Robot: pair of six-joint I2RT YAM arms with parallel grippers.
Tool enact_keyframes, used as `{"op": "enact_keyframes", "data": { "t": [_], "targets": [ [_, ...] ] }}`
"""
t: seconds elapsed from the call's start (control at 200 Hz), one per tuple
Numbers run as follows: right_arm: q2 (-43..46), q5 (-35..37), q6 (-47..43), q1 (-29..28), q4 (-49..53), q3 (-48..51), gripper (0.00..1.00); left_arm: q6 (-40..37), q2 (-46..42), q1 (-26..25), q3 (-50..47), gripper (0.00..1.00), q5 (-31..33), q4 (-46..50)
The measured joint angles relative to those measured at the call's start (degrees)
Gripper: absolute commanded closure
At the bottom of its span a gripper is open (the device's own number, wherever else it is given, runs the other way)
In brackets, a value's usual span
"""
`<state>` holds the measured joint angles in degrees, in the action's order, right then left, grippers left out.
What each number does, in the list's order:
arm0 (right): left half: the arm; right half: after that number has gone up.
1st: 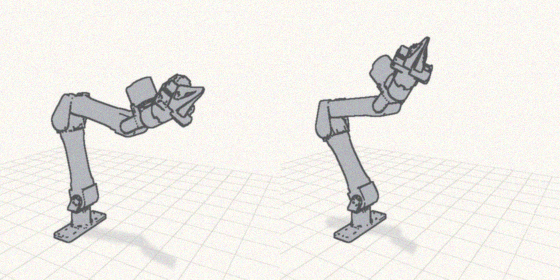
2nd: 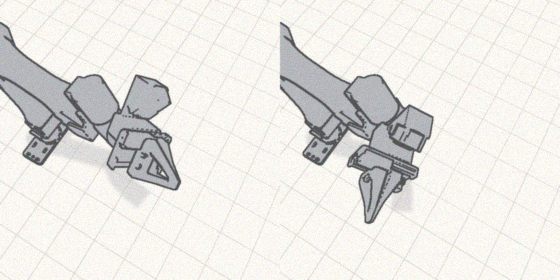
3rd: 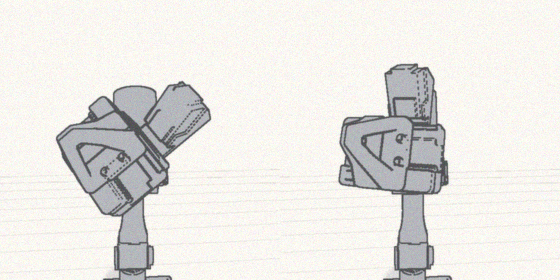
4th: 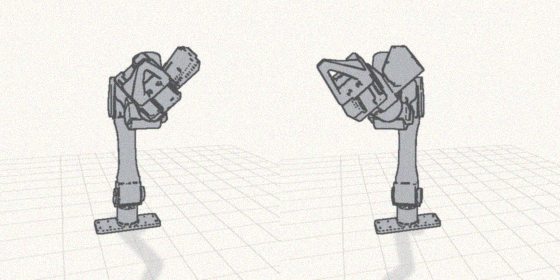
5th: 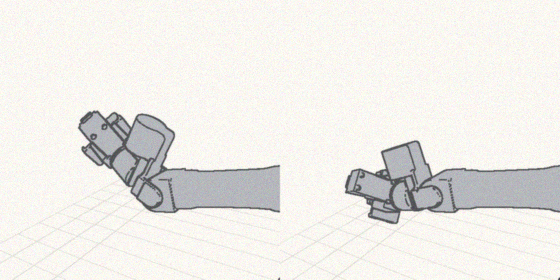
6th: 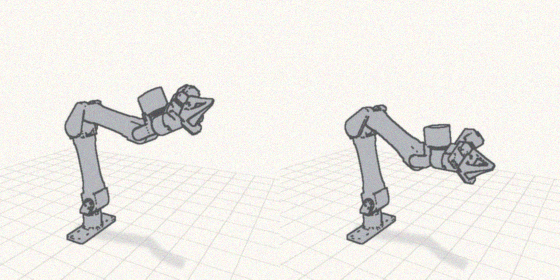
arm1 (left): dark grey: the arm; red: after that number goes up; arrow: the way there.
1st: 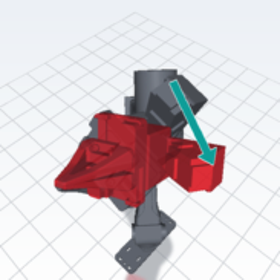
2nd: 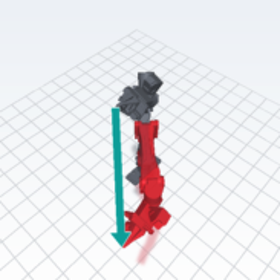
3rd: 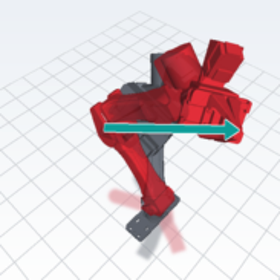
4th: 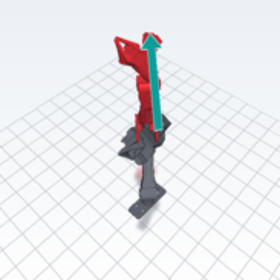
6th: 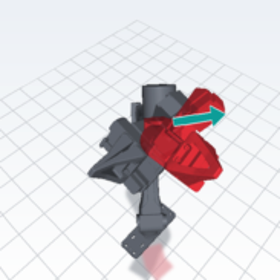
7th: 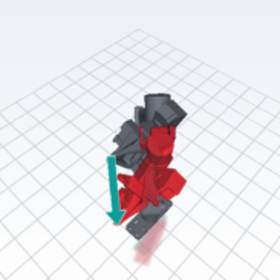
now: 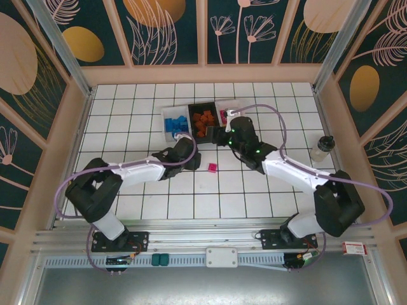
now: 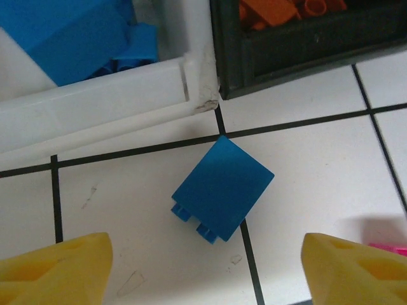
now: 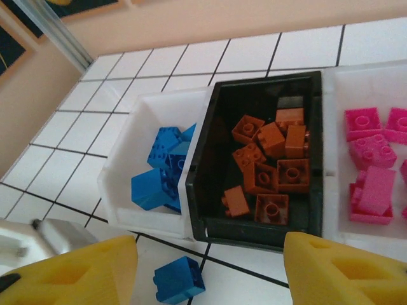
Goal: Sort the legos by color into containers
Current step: Pick up the lego from the center of the table, then place the lego in the container.
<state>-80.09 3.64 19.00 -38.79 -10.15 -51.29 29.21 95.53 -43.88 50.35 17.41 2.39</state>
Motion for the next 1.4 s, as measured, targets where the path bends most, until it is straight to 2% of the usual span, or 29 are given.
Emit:
{"op": "enact_keyframes", "data": {
  "t": [0.37,0.661,0.781,0.926,1.051,1.131,1.216,1.306,1.396],
  "targets": [
    [6.1,0.4,0.9,0.3,-1.2,2.3,0.36,-2.9,10.0,-0.8,6.0,0.39,6.8,0.1],
    [7.8,0.8,0.9,0.7,-1.0,3.9,0.37,-3.8,12.7,-0.8,6.8,0.65,6.3,-2.5],
    [8.1,0.8,1.1,1.0,-1.1,4.5,0.36,-3.3,9.9,-0.8,3.3,0.74,5.4,-3.7],
    [8.2,0.8,1.4,1.1,-1.2,6.4,0.37,-1.4,0.9,-0.8,-1.7,0.76,3.8,-2.0],
    [8.2,0.8,2.2,1.1,-1.2,8.4,0.37,-0.7,-6.9,-0.4,-0.2,0.79,3.8,-0.1],
    [8.2,0.6,2.7,1.1,-1.2,9.5,0.37,-0.6,-8.0,1.5,3.9,0.82,3.9,1.1],
    [8.2,0.3,3.2,1.1,-1.2,10.6,0.37,-0.5,-7.0,5.9,8.0,0.81,3.3,1.2],
    [8.2,0.2,3.9,0.9,-1.0,11.3,0.37,-0.2,-3.6,10.5,12.0,0.81,3.6,1.6],
    [8.2,0.2,3.9,0.5,-0.8,11.6,0.37,0.0,1.1,12.6,16.0,0.81,3.6,2.4]
  ]
}}
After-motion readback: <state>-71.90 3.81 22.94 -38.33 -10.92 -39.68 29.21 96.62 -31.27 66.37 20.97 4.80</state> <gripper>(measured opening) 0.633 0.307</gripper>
